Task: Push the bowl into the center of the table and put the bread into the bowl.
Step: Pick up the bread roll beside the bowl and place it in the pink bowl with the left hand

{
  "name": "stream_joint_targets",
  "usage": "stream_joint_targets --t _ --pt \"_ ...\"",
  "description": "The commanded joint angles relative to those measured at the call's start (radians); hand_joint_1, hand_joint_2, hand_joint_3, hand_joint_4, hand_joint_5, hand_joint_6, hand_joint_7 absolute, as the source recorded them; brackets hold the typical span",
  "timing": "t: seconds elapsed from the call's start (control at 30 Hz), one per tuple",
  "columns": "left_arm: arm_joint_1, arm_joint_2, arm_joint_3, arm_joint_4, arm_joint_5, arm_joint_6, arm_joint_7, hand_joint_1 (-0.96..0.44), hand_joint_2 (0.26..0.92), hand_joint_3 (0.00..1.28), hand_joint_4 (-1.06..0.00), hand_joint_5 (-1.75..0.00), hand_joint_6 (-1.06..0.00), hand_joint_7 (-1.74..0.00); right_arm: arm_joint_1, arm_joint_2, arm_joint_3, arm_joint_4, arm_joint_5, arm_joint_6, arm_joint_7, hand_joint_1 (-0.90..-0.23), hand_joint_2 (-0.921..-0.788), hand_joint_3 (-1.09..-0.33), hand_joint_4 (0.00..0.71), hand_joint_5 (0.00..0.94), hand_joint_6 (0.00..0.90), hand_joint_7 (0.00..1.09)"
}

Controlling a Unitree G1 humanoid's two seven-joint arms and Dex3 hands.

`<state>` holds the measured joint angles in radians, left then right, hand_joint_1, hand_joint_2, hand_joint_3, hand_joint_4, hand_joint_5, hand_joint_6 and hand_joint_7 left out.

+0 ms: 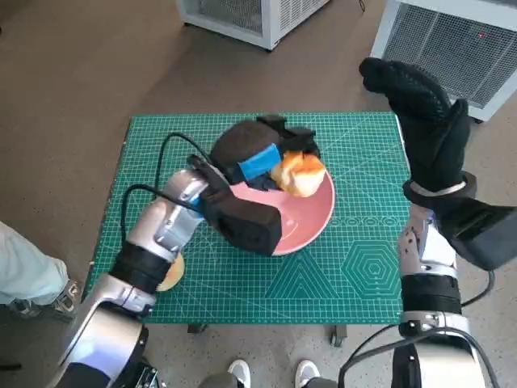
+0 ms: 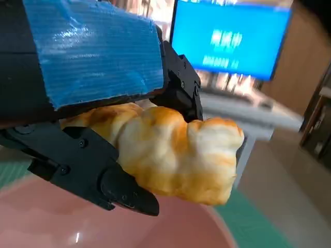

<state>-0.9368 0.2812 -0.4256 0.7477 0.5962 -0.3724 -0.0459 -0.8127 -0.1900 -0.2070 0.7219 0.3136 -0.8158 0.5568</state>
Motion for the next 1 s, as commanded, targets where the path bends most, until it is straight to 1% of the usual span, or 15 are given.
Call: stream_joint_targets --t 0.03,0.13,0.17,0.2,0.23,0.27,0.3,0.33,0.4,0.43,0.47,0.53,0.7,0.83,1.0 --pt "-0.033 -0.019 -0.01 0.061 0.007 -0.008 0.001 0.0 0.92 0.06 -0.7 -1.13 -0.62 -1.18 0.033 -0.003 -0.006 -0.012 0.008 0.019 -0.007 -0.702 -0.921 -0.676 0.205 0.001 0.259 0.12" --pt "-0.029 -0.025 -0.008 0.078 -0.004 0.001 -0.017 0.0 0.921 0.09 -0.68 -1.18 -0.58 -1.2 0.038 -0.002 -0.009 -0.018 0.008 0.025 -0.01 -0.702 -0.921 -0.674 0.206 0.001 0.264 0.12" --pt "-0.027 -0.026 -0.007 0.079 -0.006 0.005 -0.025 0.0 0.921 0.15 -0.6 -1.24 -0.53 -1.27 0.039 -0.001 -0.01 -0.02 0.007 0.026 -0.01 -0.702 -0.921 -0.673 0.207 0.002 0.267 0.12" --pt "-0.021 -0.028 -0.002 0.076 -0.016 0.019 -0.046 0.0 0.921 0.18 -0.55 -1.29 -0.5 -1.31 0.041 0.0 -0.01 -0.022 0.008 0.028 -0.011 -0.702 -0.921 -0.672 0.208 0.002 0.269 0.12" --pt "-0.017 -0.029 0.002 0.073 -0.024 0.028 -0.062 -0.01 0.899 0.18 -0.49 -1.12 -0.44 -1.19 0.042 0.0 -0.011 -0.024 0.007 0.029 -0.012 -0.702 -0.921 -0.671 0.208 0.002 0.27 0.12" --pt "-0.011 -0.03 0.008 0.067 -0.036 0.041 -0.084 -0.01 0.88 0.15 -0.45 -0.78 -0.42 -0.89 0.044 0.001 -0.011 -0.027 0.006 0.03 -0.014 -0.701 -0.921 -0.67 0.209 0.002 0.272 0.12" --pt "-0.007 -0.031 0.012 0.062 -0.044 0.051 -0.1 -0.04 0.867 0.11 -0.39 -0.51 -0.41 -0.61 0.046 0.002 -0.01 -0.03 0.005 0.031 -0.016 -0.699 -0.921 -0.67 0.21 0.003 0.273 0.12" --pt "-0.002 -0.031 0.016 0.055 -0.054 0.063 -0.121 -0.06 0.858 0.08 -0.34 -0.32 -0.39 -0.41 0.047 0.002 -0.01 -0.032 0.004 0.032 -0.018 -0.696 -0.921 -0.67 0.211 0.003 0.274 0.12" --pt "0.005 -0.027 0.022 0.036 -0.068 0.081 -0.159 -0.09 0.848 0.04 -0.27 -0.17 -0.37 -0.22 0.049 0.003 -0.01 -0.035 0.0 0.032 -0.022 -0.692 -0.921 -0.67 0.213 0.004 0.275 0.12" --pt "0.008 -0.023 0.025 0.025 -0.073 0.089 -0.176 -0.13 0.839 0.03 -0.22 -0.11 -0.35 -0.15 0.05 0.003 -0.009 -0.036 -0.001 0.032 -0.025 -0.688 -0.921 -0.67 0.213 0.004 0.275 0.12" --pt "0.011 -0.017 0.027 0.011 -0.08 0.095 -0.195 -0.14 0.836 0.02 -0.21 -0.08 -0.34 -0.12 0.051 0.004 -0.008 -0.038 -0.003 0.031 -0.027 -0.686 -0.921 -0.67 0.214 0.004 0.276 0.12" --pt "0.019 -0.006 0.031 -0.018 -0.09 0.104 -0.223 -0.22 0.829 0.01 -0.13 -0.04 -0.3 -0.05 0.052 0.005 -0.007 -0.041 -0.005 0.032 -0.031 -0.682 -0.921 -0.671 0.214 0.004 0.276 0.12" --pt "0.052 0.031 0.056 -0.114 -0.123 0.121 -0.285 -0.32 0.828 0.0 -0.05 -0.01 -0.25 -0.01 0.056 0.01 -0.001 -0.046 -0.011 0.03 -0.038 -0.679 -0.921 -0.673 0.214 0.003 0.276 0.12" --pt "0.087 0.067 0.089 -0.21 -0.157 0.135 -0.333 -0.38 0.831 0.0 -0.01 0.0 -0.22 0.0 0.059 0.015 0.004 -0.05 -0.013 0.03 -0.042 -0.677 -0.921 -0.674 0.213 0.002 0.276 0.12" --pt "0.148 0.135 0.151 -0.378 -0.217 0.175 -0.411 -0.41 0.833 0.0 0.0 0.0 -0.21 0.0 0.062 0.018 0.009 -0.055 -0.013 0.03 -0.045 -0.677 -0.921 -0.674 0.213 0.002 0.276 0.12"
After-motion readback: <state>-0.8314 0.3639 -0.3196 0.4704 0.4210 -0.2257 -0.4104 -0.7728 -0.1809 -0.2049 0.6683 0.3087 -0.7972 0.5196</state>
